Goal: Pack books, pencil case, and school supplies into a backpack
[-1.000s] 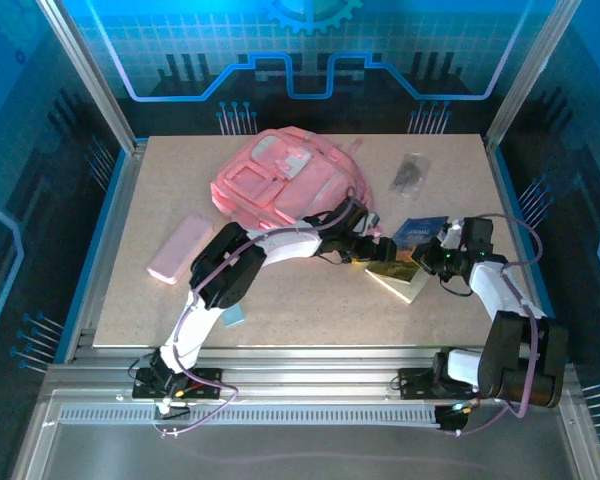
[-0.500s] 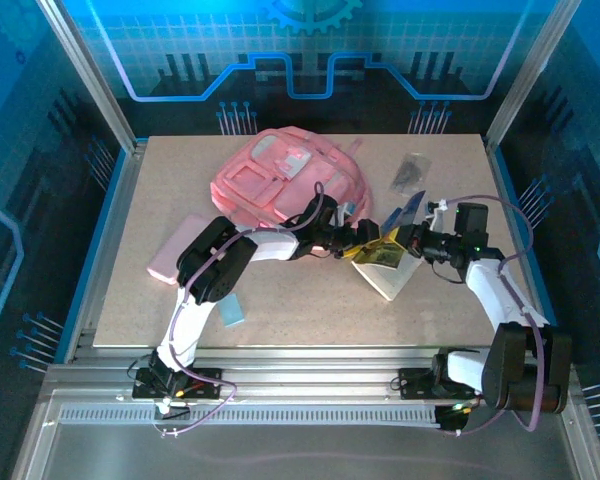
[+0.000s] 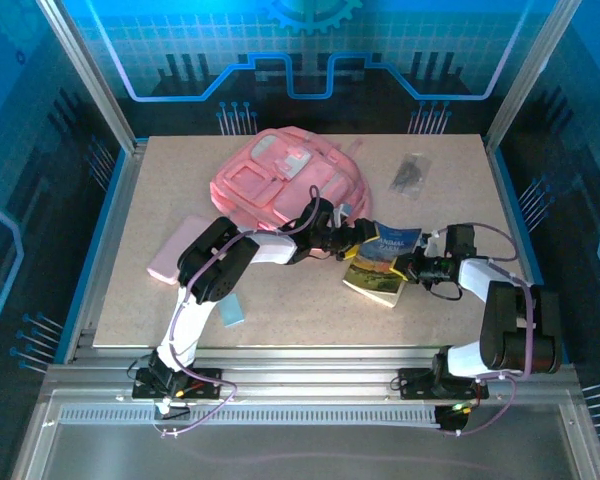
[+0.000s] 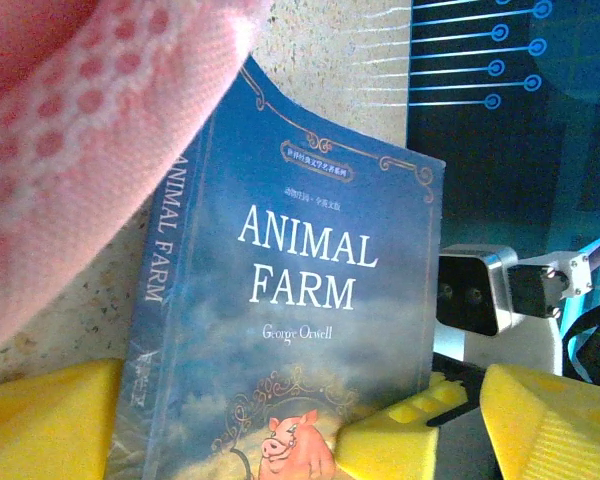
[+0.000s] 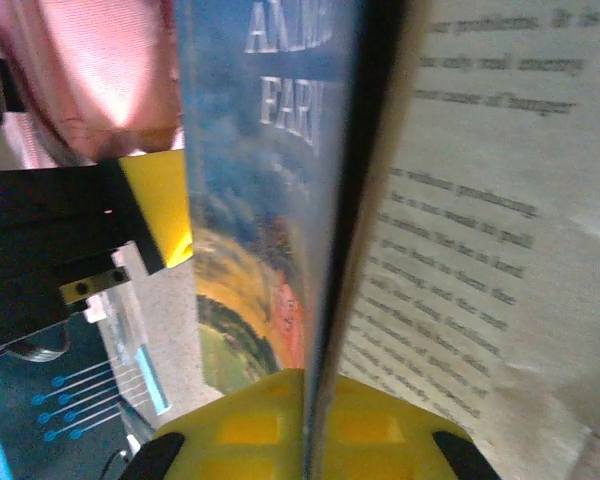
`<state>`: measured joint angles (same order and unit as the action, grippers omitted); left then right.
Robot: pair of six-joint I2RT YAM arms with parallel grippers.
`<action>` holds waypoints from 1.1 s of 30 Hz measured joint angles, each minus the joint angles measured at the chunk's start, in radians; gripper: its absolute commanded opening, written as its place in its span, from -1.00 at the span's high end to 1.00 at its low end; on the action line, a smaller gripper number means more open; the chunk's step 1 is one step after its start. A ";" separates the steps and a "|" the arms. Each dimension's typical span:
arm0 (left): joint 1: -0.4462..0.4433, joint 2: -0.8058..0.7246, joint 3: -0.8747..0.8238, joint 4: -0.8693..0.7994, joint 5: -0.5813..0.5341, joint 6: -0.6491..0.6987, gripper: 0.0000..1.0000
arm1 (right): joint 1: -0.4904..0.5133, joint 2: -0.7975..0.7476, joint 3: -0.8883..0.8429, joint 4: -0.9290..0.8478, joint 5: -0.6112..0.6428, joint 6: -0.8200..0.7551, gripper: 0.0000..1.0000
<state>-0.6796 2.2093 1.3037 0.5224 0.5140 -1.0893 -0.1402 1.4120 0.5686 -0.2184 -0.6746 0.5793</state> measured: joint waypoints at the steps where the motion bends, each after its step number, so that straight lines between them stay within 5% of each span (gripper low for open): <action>1: 0.000 0.000 -0.001 0.002 0.000 -0.002 -0.73 | 0.000 0.000 0.002 -0.018 0.025 -0.003 1.00; 19: -0.003 0.000 0.002 -0.103 -0.026 0.117 0.27 | 0.097 0.075 0.100 -0.053 0.141 -0.008 0.91; 21: -0.003 0.000 0.010 -0.127 -0.027 0.130 0.59 | 0.097 0.074 0.112 -0.069 0.146 -0.016 0.72; 24: -0.003 0.000 0.021 -0.157 -0.026 0.147 1.00 | 0.096 0.055 0.121 -0.093 0.160 -0.027 -0.13; 28: -0.010 -0.008 0.045 -0.194 -0.019 0.147 1.00 | 0.095 -0.016 0.149 -0.166 0.209 -0.036 -0.90; 33: -0.017 -0.059 0.060 -0.211 -0.018 0.132 1.00 | 0.078 -0.137 0.233 -0.286 0.309 -0.033 -1.00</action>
<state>-0.6968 2.1502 1.3636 0.3111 0.4965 -0.9573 -0.0624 1.2747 0.8021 -0.5045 -0.3660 0.5465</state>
